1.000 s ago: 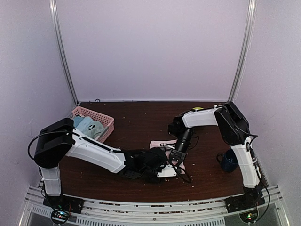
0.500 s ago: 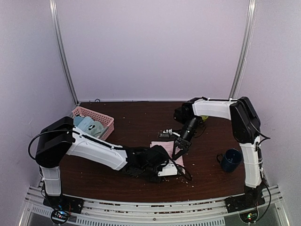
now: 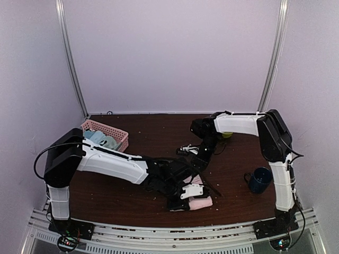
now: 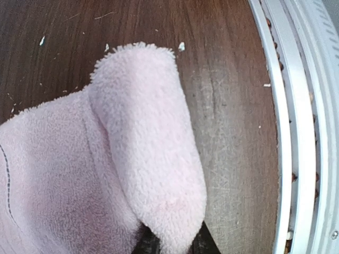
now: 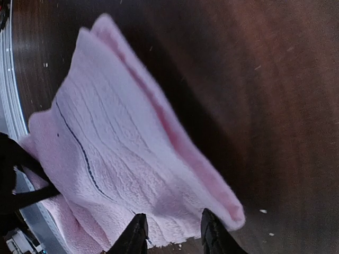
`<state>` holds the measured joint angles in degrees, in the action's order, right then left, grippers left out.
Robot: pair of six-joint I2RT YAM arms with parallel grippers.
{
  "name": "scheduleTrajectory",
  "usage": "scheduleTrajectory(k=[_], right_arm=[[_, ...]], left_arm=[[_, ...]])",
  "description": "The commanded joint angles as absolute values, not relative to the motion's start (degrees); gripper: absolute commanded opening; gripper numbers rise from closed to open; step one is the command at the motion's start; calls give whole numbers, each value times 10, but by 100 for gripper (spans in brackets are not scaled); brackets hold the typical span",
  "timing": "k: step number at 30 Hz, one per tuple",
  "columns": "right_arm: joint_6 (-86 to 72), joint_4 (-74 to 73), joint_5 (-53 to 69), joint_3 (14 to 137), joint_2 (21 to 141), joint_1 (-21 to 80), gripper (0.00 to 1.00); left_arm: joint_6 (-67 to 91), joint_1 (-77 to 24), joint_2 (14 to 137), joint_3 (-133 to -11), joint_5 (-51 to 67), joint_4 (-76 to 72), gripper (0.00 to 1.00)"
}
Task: Roll the towels
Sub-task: Roll the towel at the center of the board.
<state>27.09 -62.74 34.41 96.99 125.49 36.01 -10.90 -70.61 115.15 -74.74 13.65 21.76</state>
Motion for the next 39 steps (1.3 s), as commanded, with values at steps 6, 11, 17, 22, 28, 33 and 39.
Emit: scheduleTrajectory(k=[6,11,17,22,28,33,39], right_arm=[[197,-529,320,1054,1006,262,48],[193,-439,432,930,815,261,53],[331,-509,574,792,742,327,56],[393,-548,437,712,731,447,55],[354,-434,256,577,743,570,57],[337,-334,125,518,796,619,59],[330,-243,44,488,837,658,59]], left_arm=[[-33,-617,1266,-797,416,307,9],[4,-585,1318,-821,520,299,9],[37,-566,1354,-830,558,289,9],[50,-552,1356,-816,558,271,9],[59,-552,1366,-822,552,261,9],[61,-551,1366,-819,550,258,10],[60,-551,1360,-807,548,259,12]])
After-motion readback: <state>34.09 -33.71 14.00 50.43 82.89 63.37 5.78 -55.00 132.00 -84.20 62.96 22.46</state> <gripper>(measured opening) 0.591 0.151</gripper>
